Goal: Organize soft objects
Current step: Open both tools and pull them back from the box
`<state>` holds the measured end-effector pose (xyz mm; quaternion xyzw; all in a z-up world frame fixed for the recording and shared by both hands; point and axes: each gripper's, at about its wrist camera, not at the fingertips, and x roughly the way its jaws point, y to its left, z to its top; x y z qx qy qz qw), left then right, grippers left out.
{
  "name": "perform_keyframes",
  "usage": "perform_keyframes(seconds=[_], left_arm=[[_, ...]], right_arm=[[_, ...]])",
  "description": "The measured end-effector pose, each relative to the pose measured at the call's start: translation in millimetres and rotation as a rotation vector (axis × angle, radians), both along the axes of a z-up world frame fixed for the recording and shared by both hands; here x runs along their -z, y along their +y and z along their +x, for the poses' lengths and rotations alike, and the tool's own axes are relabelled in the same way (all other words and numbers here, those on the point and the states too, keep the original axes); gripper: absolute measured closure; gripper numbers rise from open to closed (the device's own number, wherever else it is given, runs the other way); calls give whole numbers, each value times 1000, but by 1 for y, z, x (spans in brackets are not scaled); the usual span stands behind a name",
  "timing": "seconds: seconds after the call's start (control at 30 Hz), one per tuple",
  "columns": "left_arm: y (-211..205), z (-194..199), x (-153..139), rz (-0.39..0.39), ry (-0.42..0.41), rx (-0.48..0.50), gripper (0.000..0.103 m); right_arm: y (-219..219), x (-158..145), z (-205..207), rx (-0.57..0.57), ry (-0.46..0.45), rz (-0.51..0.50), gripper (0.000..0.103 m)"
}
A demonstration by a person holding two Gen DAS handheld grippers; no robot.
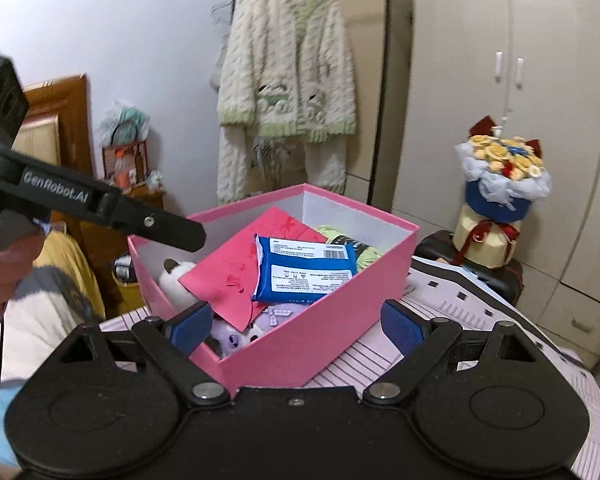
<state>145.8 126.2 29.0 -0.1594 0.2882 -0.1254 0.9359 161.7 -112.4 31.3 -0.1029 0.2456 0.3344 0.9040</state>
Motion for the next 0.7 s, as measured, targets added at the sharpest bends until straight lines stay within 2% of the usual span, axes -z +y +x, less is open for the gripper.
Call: perform_keyframes(seconds=[0.17, 0.33, 0.53, 0.7], left_arm=[[-20, -24, -10, 59, -44, 39, 47], [-35, -47, -18, 90, -74, 81, 44], [-44, -67, -22, 113, -81, 129, 38], [-50, -75, -20, 166, -90, 130, 31]], right_arm=[[-16, -16, -30, 65, -41, 29, 10], [-34, -27, -52, 162, -44, 28, 9], [-51, -22, -68, 278, 11, -16, 9], [-61, -20, -84, 316, 10, -14, 8]])
